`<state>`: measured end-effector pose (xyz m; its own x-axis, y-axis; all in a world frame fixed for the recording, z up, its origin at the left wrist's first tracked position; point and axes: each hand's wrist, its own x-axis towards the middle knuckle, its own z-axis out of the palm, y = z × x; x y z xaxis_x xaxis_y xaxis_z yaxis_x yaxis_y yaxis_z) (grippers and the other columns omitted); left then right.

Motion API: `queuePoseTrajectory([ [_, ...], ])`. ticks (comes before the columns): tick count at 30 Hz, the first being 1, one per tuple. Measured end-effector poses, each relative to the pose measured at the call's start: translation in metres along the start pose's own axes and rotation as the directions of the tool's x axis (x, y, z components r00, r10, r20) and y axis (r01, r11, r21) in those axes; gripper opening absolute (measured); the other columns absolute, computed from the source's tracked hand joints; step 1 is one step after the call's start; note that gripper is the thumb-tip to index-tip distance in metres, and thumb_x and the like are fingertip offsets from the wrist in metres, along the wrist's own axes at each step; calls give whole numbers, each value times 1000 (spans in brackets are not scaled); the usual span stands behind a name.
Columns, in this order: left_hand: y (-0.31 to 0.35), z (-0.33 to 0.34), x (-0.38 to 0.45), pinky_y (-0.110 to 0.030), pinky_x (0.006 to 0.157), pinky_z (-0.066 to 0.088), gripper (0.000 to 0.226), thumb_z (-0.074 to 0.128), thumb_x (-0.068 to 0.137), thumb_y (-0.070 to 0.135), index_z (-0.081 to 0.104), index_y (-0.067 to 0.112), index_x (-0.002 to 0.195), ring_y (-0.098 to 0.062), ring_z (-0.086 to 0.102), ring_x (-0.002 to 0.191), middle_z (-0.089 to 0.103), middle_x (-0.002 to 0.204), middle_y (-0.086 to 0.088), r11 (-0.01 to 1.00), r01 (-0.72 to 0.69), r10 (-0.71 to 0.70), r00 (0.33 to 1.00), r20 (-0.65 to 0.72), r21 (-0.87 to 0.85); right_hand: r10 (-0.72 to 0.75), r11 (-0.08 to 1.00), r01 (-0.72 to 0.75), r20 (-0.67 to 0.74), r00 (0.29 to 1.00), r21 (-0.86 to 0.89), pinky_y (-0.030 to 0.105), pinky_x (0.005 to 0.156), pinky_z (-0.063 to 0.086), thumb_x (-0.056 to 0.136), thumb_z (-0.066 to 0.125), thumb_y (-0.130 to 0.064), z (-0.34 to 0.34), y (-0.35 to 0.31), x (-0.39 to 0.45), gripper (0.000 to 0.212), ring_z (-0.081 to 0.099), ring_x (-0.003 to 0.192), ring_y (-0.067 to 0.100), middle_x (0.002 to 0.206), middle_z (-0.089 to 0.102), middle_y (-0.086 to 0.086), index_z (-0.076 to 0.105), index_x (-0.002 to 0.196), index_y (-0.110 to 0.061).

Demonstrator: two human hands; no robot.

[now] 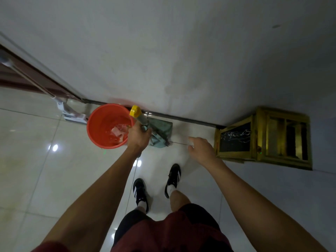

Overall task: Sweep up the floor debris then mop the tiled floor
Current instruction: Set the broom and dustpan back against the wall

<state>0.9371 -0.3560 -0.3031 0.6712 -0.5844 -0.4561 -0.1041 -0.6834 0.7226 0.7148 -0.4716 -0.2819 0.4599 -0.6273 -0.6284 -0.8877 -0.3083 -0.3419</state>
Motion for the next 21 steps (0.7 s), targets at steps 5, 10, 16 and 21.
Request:
queuePoseTrajectory([
  [5,26,-3,1,-44,90,42,13,59,94,24,62,24,107,-28,65,95,74,102,-4,998,7,-4,999,-47,68,-125,986,129,43,991,-103,38,101,48,99,49,-26,-21,-2,18,49,54,126,31,139,57,12,48,146,-16],
  [10,29,-18,-18,-48,90,55,20,59,95,16,66,15,114,-34,67,98,73,106,-11,995,0,3,999,-34,100,-193,969,203,84,978,-143,37,95,48,99,51,-26,-22,-15,22,40,58,120,32,132,62,12,57,137,-14],
  [16,8,-48,-68,-49,87,57,30,52,102,40,67,25,122,-30,67,99,67,120,-11,951,-14,29,999,-45,310,-306,917,335,158,939,-214,35,89,52,97,51,-27,-3,-47,7,31,63,110,31,119,68,11,66,123,-17],
  [21,-36,-75,-137,-43,89,54,35,54,99,33,60,26,133,-31,64,112,68,128,-6,888,59,5,990,-138,457,-434,821,489,236,870,-294,31,77,50,95,52,-28,32,-88,-23,26,65,101,32,109,69,10,68,114,-18],
])
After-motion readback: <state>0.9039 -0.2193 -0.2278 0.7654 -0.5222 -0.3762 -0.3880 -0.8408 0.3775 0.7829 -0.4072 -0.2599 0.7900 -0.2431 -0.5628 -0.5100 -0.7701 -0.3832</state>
